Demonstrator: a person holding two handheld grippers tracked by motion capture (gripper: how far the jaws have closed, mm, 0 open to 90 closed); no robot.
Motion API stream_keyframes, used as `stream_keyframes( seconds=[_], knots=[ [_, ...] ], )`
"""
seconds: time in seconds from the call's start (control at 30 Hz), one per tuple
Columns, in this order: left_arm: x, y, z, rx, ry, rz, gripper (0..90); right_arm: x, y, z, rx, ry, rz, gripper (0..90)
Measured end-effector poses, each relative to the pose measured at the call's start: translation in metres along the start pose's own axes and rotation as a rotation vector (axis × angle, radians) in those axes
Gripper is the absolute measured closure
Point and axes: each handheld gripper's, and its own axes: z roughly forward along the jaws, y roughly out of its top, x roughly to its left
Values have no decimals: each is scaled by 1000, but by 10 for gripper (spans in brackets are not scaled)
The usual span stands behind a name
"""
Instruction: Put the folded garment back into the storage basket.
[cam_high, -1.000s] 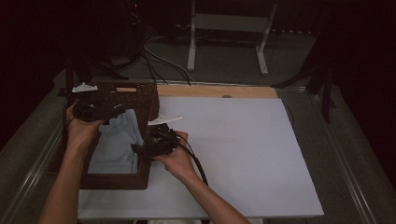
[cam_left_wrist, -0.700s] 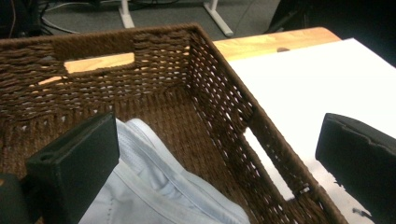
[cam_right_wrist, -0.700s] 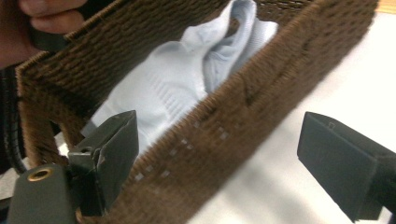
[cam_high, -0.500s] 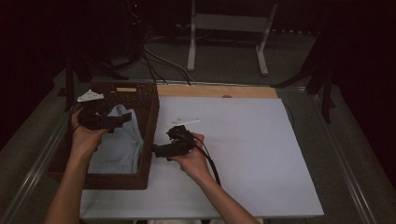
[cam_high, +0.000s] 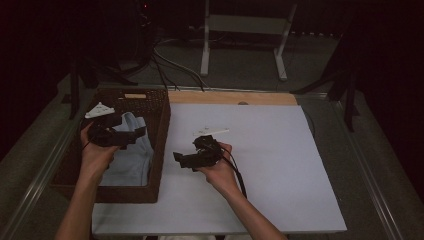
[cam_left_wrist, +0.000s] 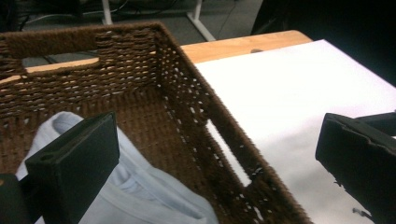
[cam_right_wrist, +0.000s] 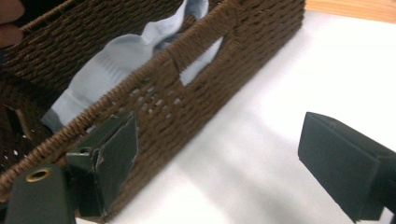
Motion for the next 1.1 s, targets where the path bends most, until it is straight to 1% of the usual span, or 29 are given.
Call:
stream_keyframes(
  seconds=[0.2, 0.33, 0.43, 0.53, 0.63, 0.8, 0.9, 1.0, 1.03, 1.1],
  knots=[
    [-12, -7, 1, 1, 1, 16, 13, -11, -6, -10, -10, -17, 7, 123],
    [-20, -12, 0, -9, -7, 18, 13, -20, -12, -17, -15, -27, 16, 125],
    [-26, -14, -1, -7, -13, 22, 13, -24, -17, -21, -9, -34, 6, 126],
    [-31, -17, -4, -12, -21, 24, 13, -29, -22, -26, -13, -40, 6, 126],
    [-36, -20, -6, -22, -22, 26, 13, -37, -28, -34, -22, -55, 16, 125],
    [-47, -26, -6, -27, -43, 38, 13, -48, -35, -42, -34, -73, 36, 125],
    [-51, -29, -4, -23, -47, 47, 13, -53, -40, -46, -35, -84, 42, 126],
    [-54, -34, -4, -31, -57, 40, 13, -58, -44, -51, -39, -90, 50, 125],
    [-55, -36, -4, -28, -58, 44, 13, -59, -45, -52, -40, -93, 52, 125],
    [-56, -37, -6, -44, -60, 43, 14, -62, -48, -54, -40, -98, 55, 125]
  ],
)
